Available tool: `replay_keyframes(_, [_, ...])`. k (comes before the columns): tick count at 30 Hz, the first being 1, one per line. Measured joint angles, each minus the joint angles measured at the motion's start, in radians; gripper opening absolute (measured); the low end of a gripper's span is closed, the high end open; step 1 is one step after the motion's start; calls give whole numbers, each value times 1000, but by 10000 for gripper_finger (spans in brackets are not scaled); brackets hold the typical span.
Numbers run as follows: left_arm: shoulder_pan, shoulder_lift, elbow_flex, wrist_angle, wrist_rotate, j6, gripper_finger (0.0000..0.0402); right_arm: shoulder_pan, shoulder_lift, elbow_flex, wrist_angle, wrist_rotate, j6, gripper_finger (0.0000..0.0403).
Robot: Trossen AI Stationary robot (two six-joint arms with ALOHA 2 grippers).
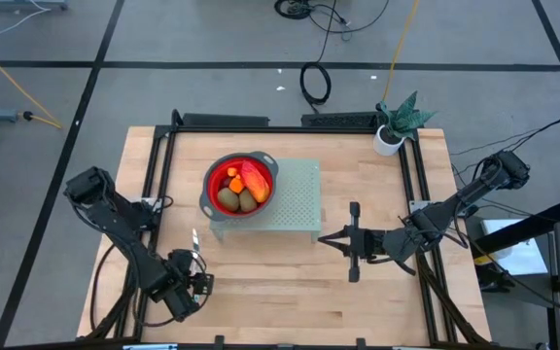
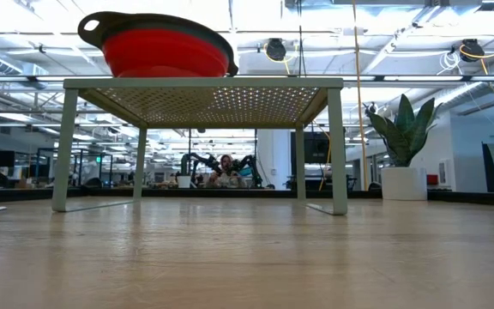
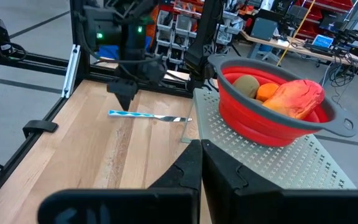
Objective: Pick & Place Fruit
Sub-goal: Put the knife onto the right side of the shelf
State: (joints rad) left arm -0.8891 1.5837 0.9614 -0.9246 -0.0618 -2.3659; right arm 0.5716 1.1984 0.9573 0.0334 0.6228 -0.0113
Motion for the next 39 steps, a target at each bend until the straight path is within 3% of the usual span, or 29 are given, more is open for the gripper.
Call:
replay_keyframes(5, [2, 0, -67, 124, 18, -23, 291, 0, 0, 0, 0, 0, 0, 0])
replay_keyframes(10, [19, 0, -102, 188, 18, -22, 284, 0, 0, 0, 0, 0, 0, 0])
replay_keyframes(16, [40, 0, -124, 196, 66, 7, 245, 0, 0, 0, 0, 2, 0, 0])
replay_keyframes(24, [39, -5, -182, 334, 99, 24, 187, -1, 0, 0, 1, 3, 0, 0])
replay_keyframes(39, [39, -2, -185, 329, 113, -47, 72, -3, 0, 0, 1, 4, -7, 0])
